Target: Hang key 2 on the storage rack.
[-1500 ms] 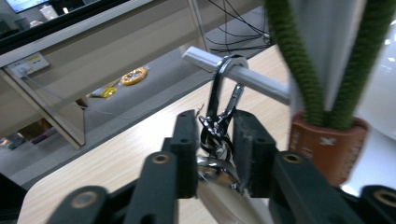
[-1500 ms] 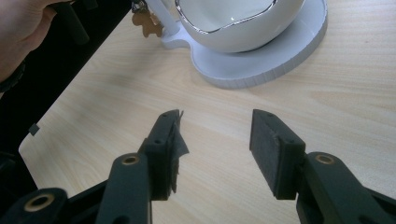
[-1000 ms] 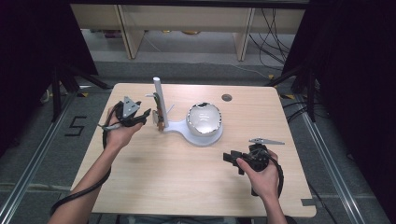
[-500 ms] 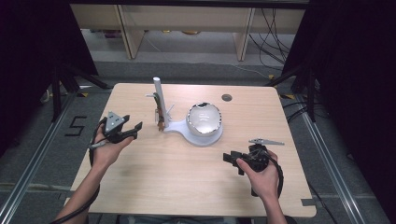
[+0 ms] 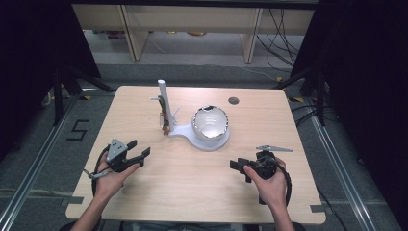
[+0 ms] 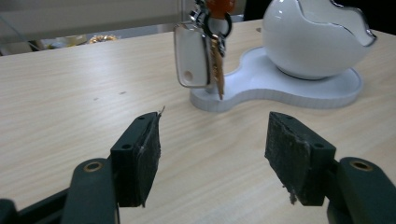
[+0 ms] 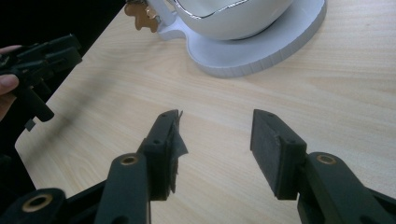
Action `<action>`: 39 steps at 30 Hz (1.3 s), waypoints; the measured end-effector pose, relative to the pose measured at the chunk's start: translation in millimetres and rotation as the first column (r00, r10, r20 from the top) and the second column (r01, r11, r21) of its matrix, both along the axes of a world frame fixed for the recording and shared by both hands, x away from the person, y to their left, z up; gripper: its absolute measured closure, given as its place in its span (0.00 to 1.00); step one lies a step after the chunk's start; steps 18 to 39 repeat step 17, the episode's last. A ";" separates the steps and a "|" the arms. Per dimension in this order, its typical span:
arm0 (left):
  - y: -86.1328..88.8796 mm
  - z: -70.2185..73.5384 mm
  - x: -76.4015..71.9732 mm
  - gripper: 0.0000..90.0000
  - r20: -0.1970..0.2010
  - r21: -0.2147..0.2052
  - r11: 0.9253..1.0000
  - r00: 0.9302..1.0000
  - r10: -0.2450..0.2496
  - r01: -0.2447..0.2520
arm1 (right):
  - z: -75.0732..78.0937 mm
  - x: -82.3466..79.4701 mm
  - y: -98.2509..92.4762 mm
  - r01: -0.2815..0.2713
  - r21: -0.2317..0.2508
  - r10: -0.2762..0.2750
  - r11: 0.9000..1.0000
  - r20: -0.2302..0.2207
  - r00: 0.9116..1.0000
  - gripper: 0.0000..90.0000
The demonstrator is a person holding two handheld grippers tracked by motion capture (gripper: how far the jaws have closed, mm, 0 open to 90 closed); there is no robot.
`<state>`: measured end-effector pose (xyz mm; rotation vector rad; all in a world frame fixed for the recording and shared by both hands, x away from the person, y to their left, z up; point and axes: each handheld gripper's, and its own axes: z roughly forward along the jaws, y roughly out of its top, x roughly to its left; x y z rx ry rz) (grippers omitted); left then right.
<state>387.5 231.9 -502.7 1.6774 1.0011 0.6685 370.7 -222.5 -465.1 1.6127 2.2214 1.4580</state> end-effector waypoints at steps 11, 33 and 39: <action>-2.4 -18.5 -13.2 0.42 0.041 -0.013 1.000 0.999 0.012 -0.011 | -13.3 -4.8 0.3 -0.009 0.015 0.010 1.000 -0.023 1.000 0.58; -1.9 -19.7 -14.9 0.42 0.046 -0.013 1.000 0.999 0.019 -0.018 | -13.1 -5.6 -2.9 -0.011 0.028 0.012 1.000 -0.024 1.000 0.58; -1.9 -19.7 -14.9 0.42 0.046 -0.013 1.000 0.999 0.019 -0.018 | -13.1 -5.6 -2.9 -0.011 0.028 0.012 1.000 -0.024 1.000 0.58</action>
